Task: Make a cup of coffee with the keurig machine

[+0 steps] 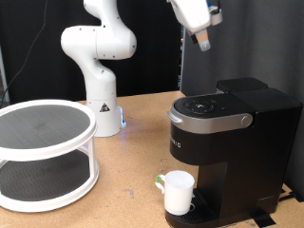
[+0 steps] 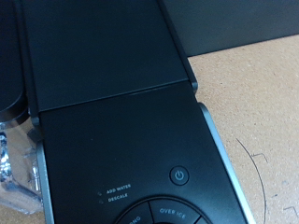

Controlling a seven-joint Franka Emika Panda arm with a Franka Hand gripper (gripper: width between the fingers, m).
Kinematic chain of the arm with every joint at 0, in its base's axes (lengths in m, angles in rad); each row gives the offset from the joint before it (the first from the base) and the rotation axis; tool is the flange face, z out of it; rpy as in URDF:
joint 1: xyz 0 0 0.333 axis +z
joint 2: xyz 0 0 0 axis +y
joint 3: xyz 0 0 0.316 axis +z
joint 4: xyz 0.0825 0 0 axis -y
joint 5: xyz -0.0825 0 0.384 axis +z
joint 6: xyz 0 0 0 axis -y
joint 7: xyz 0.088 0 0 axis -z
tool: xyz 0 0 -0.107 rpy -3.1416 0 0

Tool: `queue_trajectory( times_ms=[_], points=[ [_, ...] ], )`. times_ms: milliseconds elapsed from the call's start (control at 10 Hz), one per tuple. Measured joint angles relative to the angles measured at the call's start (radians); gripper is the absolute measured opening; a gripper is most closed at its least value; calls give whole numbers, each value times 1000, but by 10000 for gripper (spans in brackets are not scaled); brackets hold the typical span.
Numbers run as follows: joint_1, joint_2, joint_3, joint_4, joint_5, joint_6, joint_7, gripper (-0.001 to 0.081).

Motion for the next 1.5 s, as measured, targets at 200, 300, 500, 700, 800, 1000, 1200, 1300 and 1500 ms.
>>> queue_trajectory(
  times_ms=[200,300,500,700,800,1000,1200,1300,1500],
  points=[
    [-1,33,-5,62,-32,-81,-48,806],
    [-4,49,-6,82,-42,-101,-67,806],
    [-7,68,0,97,-70,-102,-52,806],
    [-7,68,-1,94,-69,-111,-73,806],
    [-7,69,-1,94,-69,-128,-109,806],
    [-7,75,-1,95,-69,-140,-169,806],
    [-7,77,-2,96,-68,-132,-183,806],
    [-7,78,-2,96,-68,-125,-185,806],
    [-7,84,-1,94,-71,-115,-184,806]
  ],
)
